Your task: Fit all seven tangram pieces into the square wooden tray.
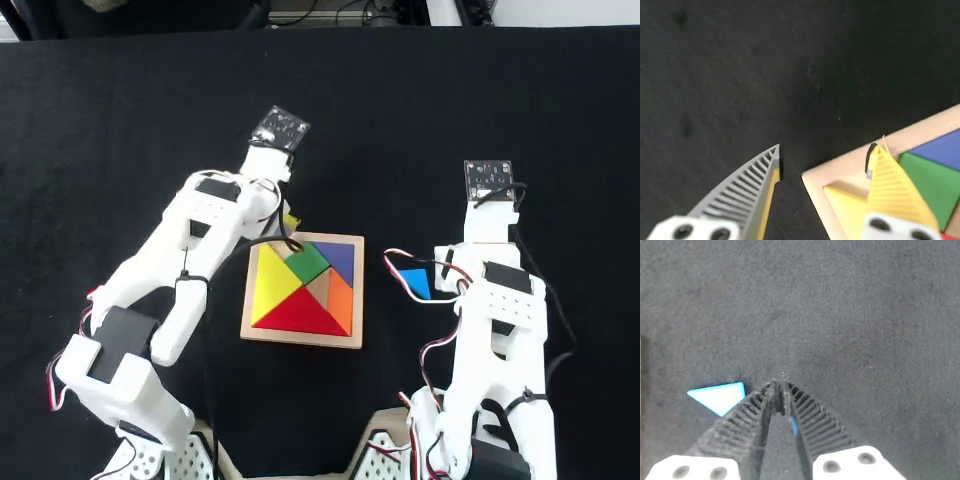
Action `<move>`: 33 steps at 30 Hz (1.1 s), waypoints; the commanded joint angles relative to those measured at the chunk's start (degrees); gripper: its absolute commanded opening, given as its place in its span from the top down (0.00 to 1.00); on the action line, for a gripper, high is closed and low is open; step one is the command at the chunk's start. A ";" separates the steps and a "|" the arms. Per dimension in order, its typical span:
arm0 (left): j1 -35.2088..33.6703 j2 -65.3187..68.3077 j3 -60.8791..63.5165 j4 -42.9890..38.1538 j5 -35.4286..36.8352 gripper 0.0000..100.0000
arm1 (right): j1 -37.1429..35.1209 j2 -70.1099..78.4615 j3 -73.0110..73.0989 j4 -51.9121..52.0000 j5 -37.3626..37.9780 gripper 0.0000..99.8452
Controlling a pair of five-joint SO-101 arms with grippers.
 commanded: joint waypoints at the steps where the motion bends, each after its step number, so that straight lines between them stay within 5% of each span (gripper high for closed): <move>1: 1.01 -1.32 -0.04 1.58 -0.53 0.72 | -0.97 -1.63 -0.22 -1.14 0.70 0.99; 25: 4.79 -0.62 0.40 1.93 -3.52 0.72 | -0.97 -1.63 -0.22 -1.14 0.70 0.99; 33: 1.01 -0.35 -0.48 1.76 -14.86 0.72 | -0.97 -1.63 -0.22 -1.14 0.70 0.99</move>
